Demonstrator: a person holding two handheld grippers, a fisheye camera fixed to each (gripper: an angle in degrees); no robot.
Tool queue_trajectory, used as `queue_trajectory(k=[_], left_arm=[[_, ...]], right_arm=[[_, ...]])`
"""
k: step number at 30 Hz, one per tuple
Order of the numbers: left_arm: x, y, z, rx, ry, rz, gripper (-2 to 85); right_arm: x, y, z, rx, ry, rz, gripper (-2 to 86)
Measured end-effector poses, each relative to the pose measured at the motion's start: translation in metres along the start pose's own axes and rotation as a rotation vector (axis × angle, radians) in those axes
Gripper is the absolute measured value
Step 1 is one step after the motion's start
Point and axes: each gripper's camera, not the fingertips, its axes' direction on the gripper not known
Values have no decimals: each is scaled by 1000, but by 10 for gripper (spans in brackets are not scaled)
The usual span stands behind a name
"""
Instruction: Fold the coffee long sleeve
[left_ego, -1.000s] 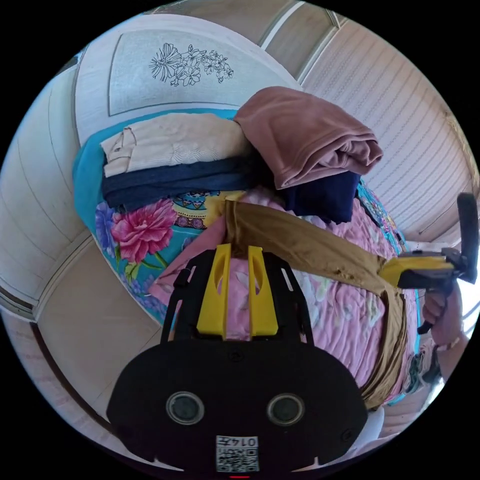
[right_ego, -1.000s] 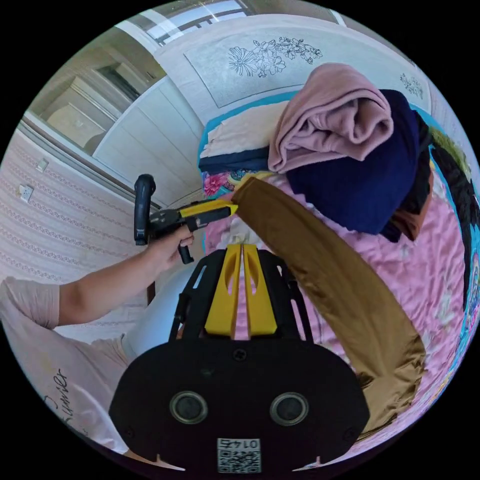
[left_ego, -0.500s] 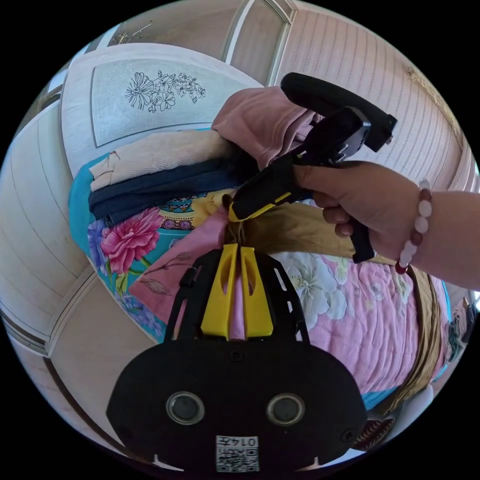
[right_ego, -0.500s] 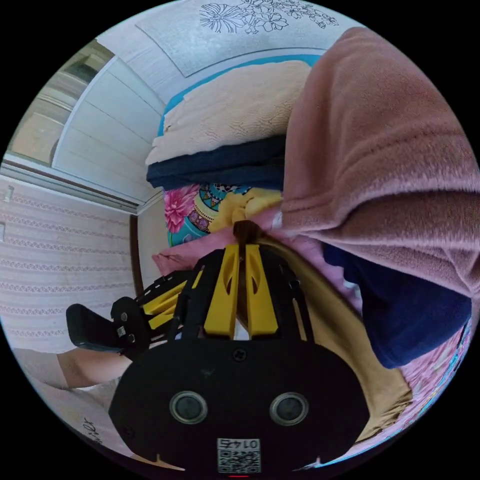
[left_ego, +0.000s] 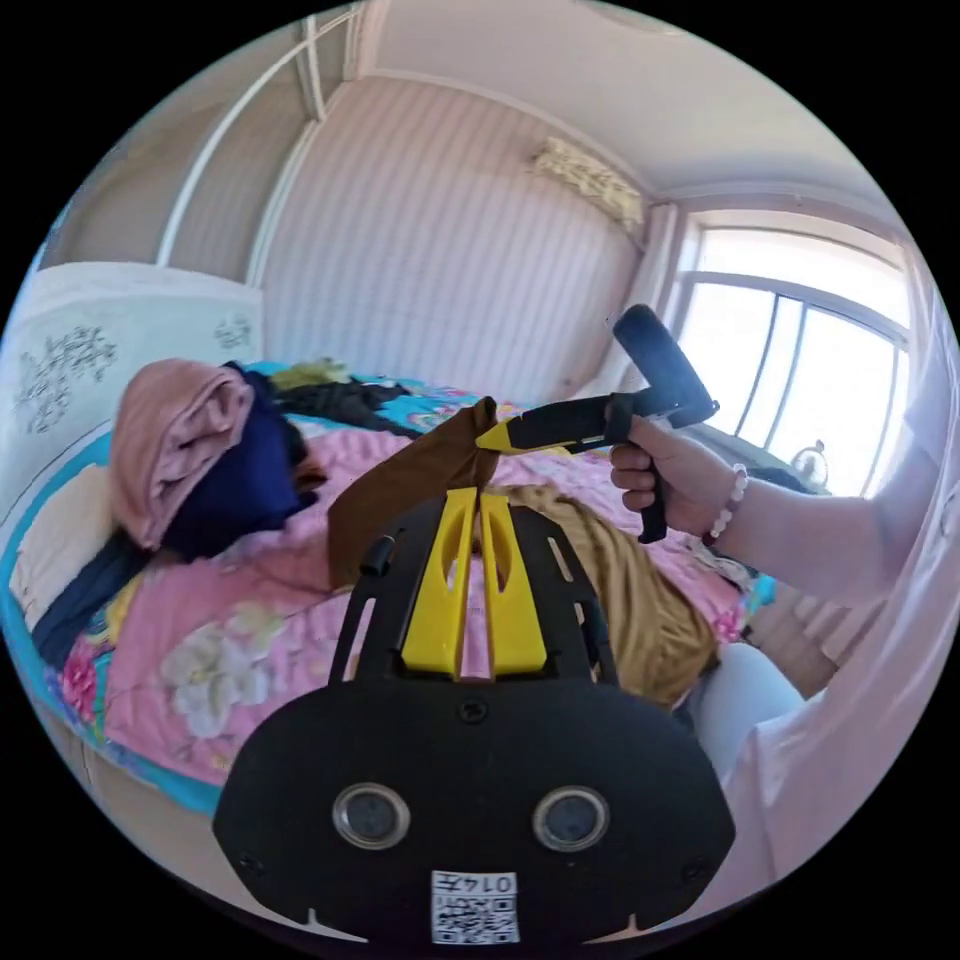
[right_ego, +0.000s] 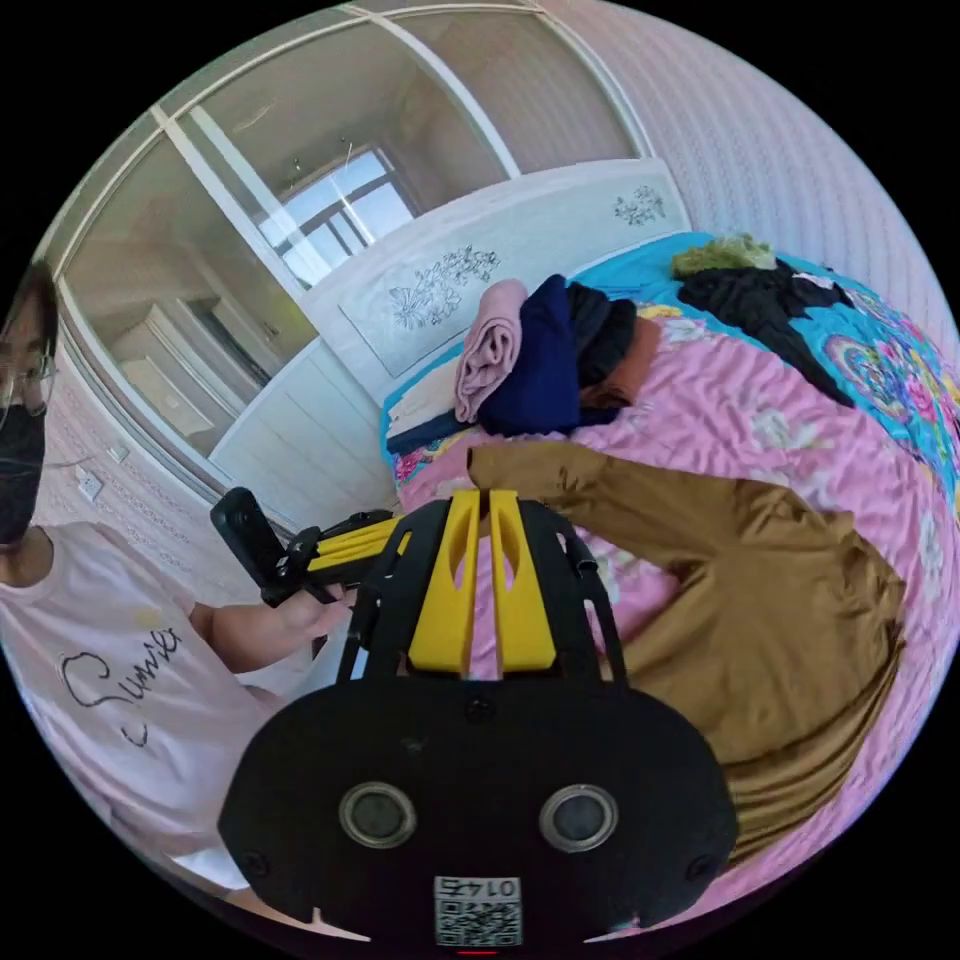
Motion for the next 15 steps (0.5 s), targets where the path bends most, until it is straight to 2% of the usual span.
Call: queue_trajectory(k=[7,15], left_arm=[[157,-34,55,-21,259,242,-10],[271,-36,106,-110,411,415,-10]], right_arm=[[10,100,-185,233,152,174,8],[21,181,-293,326,193,308,8]])
